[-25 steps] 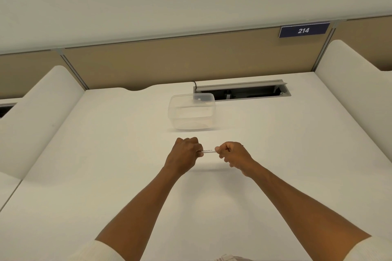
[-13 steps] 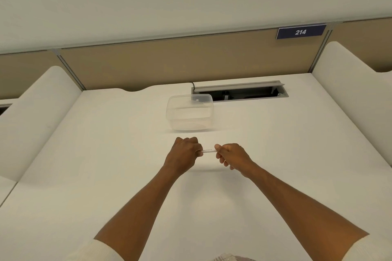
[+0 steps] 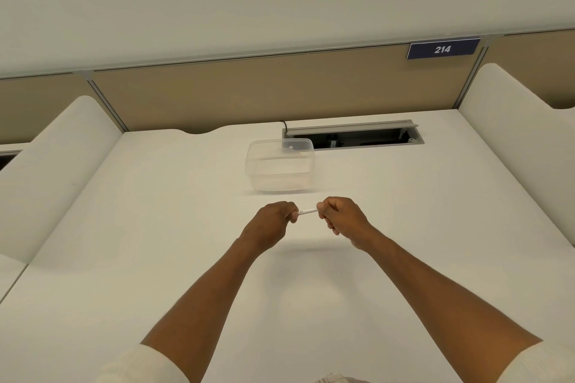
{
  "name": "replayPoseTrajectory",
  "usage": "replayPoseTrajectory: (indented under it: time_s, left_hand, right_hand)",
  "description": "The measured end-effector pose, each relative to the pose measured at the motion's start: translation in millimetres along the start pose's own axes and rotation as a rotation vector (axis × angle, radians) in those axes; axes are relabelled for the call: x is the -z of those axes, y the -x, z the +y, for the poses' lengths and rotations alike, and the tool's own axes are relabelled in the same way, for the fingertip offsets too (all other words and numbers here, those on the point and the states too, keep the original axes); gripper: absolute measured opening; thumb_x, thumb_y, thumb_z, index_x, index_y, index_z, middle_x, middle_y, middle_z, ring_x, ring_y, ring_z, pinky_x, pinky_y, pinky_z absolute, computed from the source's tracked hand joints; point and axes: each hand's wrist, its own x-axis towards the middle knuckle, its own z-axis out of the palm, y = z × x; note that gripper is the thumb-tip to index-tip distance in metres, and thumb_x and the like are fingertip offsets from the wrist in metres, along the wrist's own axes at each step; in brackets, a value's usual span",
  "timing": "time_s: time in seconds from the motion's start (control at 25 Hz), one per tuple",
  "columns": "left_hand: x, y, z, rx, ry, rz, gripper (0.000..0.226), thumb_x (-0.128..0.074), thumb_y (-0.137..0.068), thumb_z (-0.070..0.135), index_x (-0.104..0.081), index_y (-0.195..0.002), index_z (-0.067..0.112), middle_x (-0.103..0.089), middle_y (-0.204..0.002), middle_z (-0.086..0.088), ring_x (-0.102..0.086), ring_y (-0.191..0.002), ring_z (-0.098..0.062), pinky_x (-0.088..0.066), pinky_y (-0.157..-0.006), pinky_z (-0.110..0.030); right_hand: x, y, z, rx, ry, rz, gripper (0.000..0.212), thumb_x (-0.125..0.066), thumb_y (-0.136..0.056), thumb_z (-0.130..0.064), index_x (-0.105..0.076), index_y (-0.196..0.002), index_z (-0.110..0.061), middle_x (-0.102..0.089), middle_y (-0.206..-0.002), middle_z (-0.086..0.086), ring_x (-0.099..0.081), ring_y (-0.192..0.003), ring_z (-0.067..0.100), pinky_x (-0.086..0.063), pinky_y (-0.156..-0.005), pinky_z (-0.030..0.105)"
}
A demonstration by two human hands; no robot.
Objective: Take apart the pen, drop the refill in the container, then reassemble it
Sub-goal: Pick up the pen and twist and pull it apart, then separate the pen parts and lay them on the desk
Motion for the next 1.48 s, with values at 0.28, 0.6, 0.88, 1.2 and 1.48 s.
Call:
replayPoseTrajectory:
  time_s: [0.28, 0.6, 0.88, 1.2, 1.48]
  left_hand:
    - [5.4, -1.2, -0.9, 0.015, 0.082, -0.070, 0.036, -0.043, -0.096, 0.006, -0.049, -0.073, 0.033, -0.056, -0.069, 0.014, -0.048, -0.063, -0.011, -0.042, -0.061, -0.028]
    - [21.4, -4.7, 13.3, 0.039, 0.184, -0.144, 0.039, -0.041, -0.101, 0.020, -0.052, -0.066, 0.032, -0.053, -0.066, 0.007, -0.045, -0.062, -0.015, -0.039, -0.061, -0.026]
    - [37.0, -2.6, 26.2, 0.189, 0.413, -0.337, 0.035, -0.037, -0.100, 0.023, -0.055, -0.070, 0.017, -0.041, -0.056, 0.004, -0.032, -0.048, -0.012, -0.029, -0.046, -0.023]
    - [55.0, 12.7, -27.9, 0.401, 0.539, -0.249, 0.038, -0.038, -0.101, 0.034, -0.053, -0.071, 0.016, -0.036, -0.057, 0.003, -0.027, -0.049, -0.014, -0.023, -0.044, -0.023]
    - [17.9, 12.9, -35.6, 0.440, 0.358, -0.011, 0.037, -0.039, -0.103, 0.031, -0.059, -0.075, 0.019, -0.052, -0.063, 0.007, -0.047, -0.059, -0.012, -0.036, -0.055, -0.025]
  right_hand:
    - [1.1, 2.4, 1.4, 0.067, 0.051, -0.010, 0.025, -0.055, -0.094, -0.023, -0.063, -0.073, -0.010, -0.053, -0.060, 0.001, -0.047, -0.051, 0.012, -0.042, -0.054, 0.027]
    - [2.5, 2.9, 9.8, 0.360, 0.133, 0.114, 0.027, -0.055, -0.094, -0.008, -0.058, -0.071, -0.023, -0.051, -0.060, -0.004, -0.042, -0.057, 0.011, -0.036, -0.055, 0.021]
    - [6.1, 8.2, 7.5, 0.426, 0.132, 0.103, 0.021, -0.057, -0.094, -0.008, -0.062, -0.075, -0.015, -0.052, -0.061, -0.009, -0.043, -0.058, 0.006, -0.037, -0.056, 0.018]
    - [57.2, 7.4, 9.9, 0.171, 0.009, 0.182, 0.021, -0.054, -0.093, -0.009, -0.068, -0.077, -0.011, -0.060, -0.067, 0.002, -0.051, -0.056, 0.011, -0.045, -0.055, 0.022]
    - [12.0, 2.7, 44.3, -0.096, 0.075, 0.224, 0.013, -0.063, -0.078, -0.009, -0.071, -0.075, -0.019, -0.075, -0.073, 0.003, -0.062, -0.062, 0.017, -0.055, -0.062, 0.039]
